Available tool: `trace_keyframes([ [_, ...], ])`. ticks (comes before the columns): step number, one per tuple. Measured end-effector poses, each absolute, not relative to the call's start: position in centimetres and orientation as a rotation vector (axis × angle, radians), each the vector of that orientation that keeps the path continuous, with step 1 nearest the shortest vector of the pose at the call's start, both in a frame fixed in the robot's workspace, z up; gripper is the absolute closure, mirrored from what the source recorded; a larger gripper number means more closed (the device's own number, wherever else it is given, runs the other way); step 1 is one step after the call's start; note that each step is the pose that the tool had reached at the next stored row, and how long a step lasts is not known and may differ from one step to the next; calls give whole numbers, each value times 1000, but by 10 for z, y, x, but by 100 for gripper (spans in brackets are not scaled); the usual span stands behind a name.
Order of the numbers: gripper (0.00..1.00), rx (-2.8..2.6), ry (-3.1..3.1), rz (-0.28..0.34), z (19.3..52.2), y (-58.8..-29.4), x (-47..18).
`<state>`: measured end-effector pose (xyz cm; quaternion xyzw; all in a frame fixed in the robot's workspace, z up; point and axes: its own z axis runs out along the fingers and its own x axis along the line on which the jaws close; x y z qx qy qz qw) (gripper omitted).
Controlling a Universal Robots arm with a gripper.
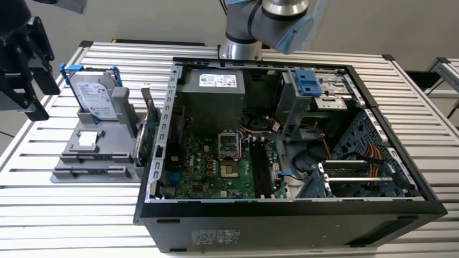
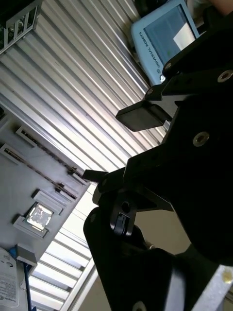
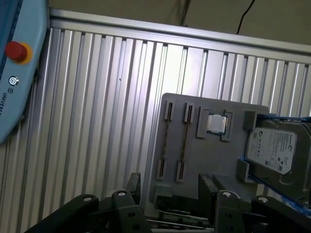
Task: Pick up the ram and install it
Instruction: 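Pick up the ram and move it above insertion slot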
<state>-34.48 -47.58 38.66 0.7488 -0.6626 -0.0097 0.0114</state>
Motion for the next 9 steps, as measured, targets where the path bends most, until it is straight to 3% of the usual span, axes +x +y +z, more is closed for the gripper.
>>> trace_keyframes([
  [9, 0, 2308, -2098, -31, 381, -475, -345],
])
